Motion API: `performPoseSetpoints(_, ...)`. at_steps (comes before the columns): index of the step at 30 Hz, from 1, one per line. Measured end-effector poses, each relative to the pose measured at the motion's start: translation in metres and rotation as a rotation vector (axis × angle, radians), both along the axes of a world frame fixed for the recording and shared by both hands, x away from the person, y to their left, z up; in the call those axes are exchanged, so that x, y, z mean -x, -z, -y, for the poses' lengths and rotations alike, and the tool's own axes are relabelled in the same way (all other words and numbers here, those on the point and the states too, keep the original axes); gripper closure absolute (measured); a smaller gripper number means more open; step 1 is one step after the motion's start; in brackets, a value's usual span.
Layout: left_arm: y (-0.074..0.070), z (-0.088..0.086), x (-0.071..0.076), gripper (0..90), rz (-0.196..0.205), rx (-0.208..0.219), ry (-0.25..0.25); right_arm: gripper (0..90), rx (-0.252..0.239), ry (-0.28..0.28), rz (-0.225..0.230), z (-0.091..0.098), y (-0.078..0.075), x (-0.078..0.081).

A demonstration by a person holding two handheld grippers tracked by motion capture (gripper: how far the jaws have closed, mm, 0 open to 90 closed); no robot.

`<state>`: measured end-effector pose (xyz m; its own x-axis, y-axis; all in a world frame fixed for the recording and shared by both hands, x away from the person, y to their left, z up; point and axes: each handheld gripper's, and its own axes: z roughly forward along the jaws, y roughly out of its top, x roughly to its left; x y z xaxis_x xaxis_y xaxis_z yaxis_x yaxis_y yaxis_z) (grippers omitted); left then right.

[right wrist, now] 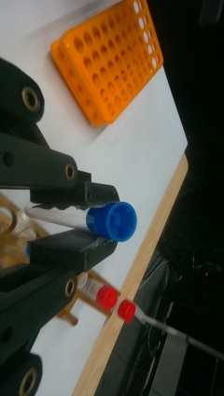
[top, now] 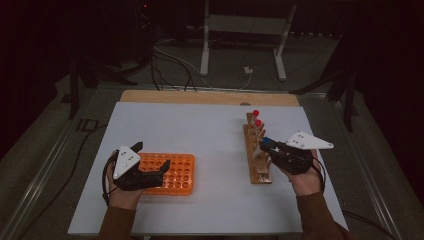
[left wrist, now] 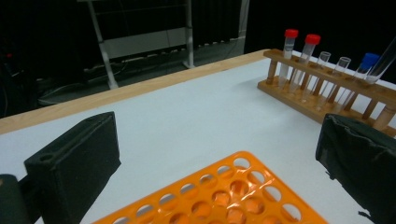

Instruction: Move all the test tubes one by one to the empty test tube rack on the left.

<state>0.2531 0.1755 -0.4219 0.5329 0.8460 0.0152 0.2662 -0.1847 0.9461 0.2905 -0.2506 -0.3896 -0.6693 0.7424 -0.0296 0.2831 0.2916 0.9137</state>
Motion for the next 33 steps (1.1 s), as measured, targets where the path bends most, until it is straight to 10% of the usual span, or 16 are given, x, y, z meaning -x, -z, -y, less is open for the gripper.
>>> performPoseSetpoints(33, 0.008, 0.078, -0.016, 1.2, -0.023, -0.045, 0.160, 76.5, -0.022, -0.142, -0.075, -0.063, 0.020, -0.006)
